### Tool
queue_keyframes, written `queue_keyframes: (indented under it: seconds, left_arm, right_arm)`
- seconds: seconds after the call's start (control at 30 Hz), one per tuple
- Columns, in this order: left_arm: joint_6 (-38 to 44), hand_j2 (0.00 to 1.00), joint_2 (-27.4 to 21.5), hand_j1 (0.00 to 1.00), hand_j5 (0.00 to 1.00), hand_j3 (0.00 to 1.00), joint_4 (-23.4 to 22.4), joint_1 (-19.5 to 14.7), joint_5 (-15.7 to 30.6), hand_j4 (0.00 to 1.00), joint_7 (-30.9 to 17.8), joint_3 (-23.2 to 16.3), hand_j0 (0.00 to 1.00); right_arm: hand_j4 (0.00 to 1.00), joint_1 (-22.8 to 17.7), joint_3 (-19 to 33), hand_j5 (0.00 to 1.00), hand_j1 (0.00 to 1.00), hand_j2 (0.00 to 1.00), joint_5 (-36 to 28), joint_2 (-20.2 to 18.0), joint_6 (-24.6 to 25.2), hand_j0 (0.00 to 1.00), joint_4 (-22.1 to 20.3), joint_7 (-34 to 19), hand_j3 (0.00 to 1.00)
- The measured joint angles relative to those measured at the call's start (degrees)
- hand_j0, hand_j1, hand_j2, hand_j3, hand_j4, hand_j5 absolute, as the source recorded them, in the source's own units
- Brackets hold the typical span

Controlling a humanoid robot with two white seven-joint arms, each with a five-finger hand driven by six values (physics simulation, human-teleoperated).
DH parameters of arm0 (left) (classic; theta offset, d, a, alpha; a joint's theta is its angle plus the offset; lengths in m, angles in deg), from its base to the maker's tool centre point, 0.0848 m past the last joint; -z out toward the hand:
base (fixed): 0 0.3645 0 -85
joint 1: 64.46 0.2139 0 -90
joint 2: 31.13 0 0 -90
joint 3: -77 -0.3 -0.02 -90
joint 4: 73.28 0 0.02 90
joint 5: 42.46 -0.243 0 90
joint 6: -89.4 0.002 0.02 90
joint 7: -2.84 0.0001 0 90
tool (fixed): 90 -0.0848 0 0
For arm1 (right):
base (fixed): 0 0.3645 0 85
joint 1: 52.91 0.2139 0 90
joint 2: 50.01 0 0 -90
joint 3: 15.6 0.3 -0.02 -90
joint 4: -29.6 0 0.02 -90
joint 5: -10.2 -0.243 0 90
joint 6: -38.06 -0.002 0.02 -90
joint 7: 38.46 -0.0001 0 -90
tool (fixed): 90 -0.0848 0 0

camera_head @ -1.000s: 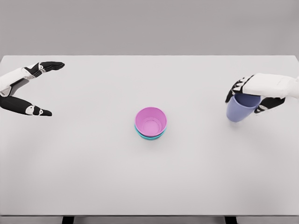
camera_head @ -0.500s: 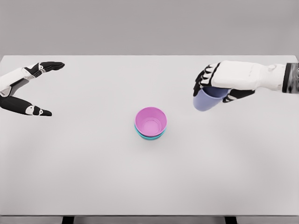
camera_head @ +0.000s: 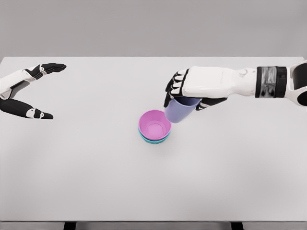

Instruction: Stacking bowl and cup with both arms

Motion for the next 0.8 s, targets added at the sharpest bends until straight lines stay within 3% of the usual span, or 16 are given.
queue_keyframes:
  seconds: [0.33,0.8]
  left_arm:
    - [0.00,1.00,0.01,1.00,1.00,1.00,0.00,-0.09,0.00,1.00,0.00,0.00,1.00]
    - [0.00,1.00,0.00,1.00,1.00,1.00,0.06,0.00,0.00,1.00,0.00,0.00,1.00]
  right_arm:
    - [0.68,1.14,-3.42,0.68,0.68,0.68,0.05,3.78,0.73,0.68,-0.91,0.02,0.68]
    - [0.69,2.11,-6.48,0.69,0.69,0.69,2.93,7.23,0.83,0.69,4.30,0.03,0.69]
